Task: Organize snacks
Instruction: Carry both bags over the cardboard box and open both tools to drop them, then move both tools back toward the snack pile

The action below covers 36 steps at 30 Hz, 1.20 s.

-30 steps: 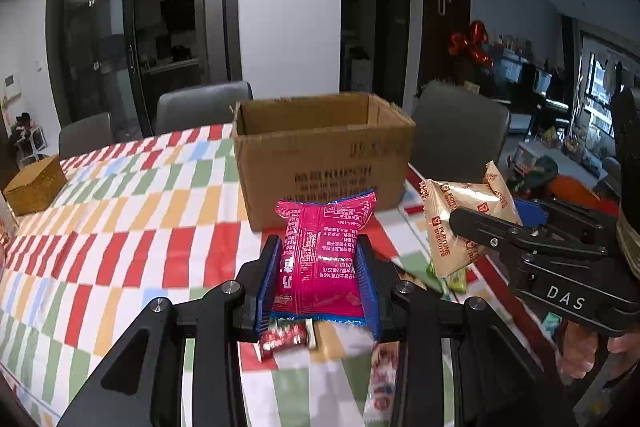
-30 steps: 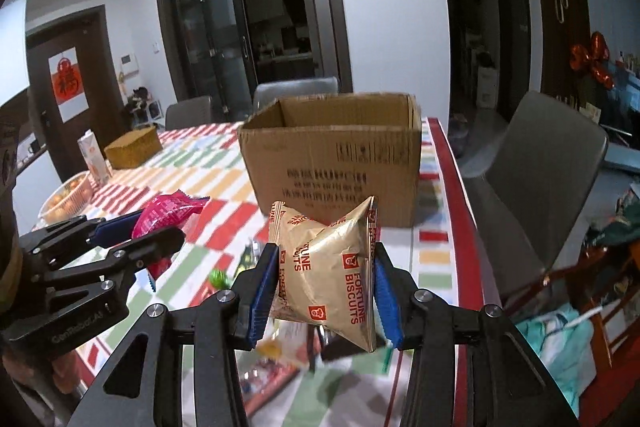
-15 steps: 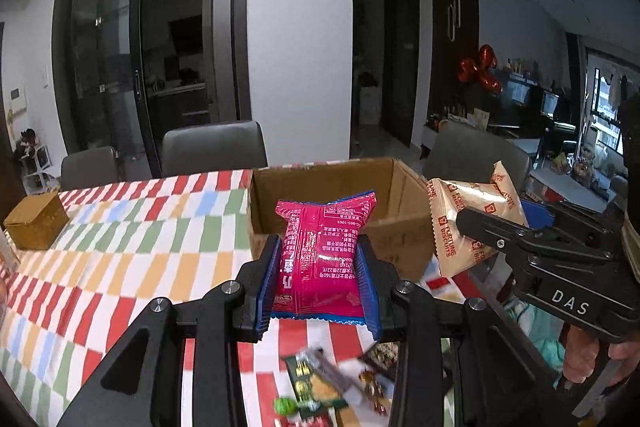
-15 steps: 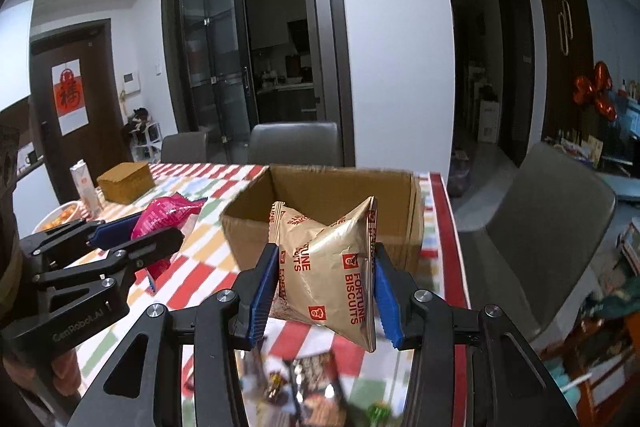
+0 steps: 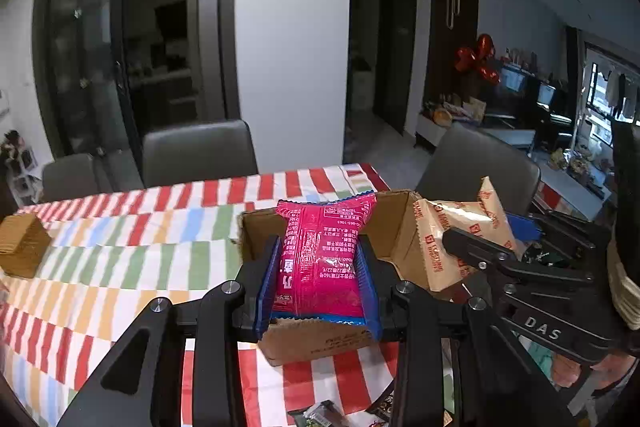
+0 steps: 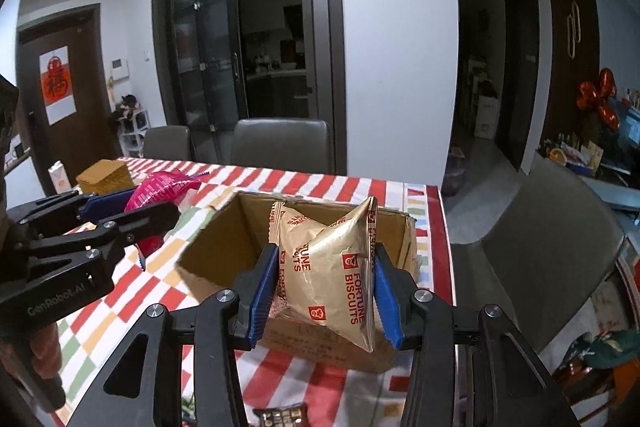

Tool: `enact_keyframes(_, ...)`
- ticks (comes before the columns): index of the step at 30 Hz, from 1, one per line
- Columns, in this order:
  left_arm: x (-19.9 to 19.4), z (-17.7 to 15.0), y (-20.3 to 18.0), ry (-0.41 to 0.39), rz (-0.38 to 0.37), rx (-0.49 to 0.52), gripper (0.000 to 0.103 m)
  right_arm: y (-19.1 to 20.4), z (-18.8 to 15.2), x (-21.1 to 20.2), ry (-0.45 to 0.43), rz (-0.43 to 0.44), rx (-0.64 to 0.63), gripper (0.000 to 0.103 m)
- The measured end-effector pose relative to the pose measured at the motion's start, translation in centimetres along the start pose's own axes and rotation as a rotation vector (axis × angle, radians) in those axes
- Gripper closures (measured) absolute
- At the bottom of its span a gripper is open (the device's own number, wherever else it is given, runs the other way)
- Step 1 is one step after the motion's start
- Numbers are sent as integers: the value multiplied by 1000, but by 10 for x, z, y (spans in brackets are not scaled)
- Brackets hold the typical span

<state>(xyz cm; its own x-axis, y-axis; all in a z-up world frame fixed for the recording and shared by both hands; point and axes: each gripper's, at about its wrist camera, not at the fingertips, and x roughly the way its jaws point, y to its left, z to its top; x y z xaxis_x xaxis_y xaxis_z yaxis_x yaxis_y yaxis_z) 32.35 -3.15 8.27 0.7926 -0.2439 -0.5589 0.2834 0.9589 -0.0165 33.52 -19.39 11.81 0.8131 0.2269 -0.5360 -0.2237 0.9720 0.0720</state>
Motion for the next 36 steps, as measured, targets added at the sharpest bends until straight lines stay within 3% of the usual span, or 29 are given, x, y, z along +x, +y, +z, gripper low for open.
enact_keyframes(12, 58, 7, 11, 133, 18, -50, 65, -14, 9, 52, 95, -54, 25, 55)
enact_keyframes(15, 57, 6, 16, 138, 40, -58, 42, -16, 9, 55, 113, -69, 40, 43)
enact_keyframes(17, 50, 3, 18, 123, 58, -57, 40, -17, 9, 53, 112, -79, 52, 37)
enact_keyframes(22, 25, -5, 14, 94, 115, -30, 27, -15, 3, 33, 90, -71, 64, 37)
enact_keyframes(36, -66, -45, -4, 27, 124, 20, 23, 22, -26, -45, -4, -9, 1, 37)
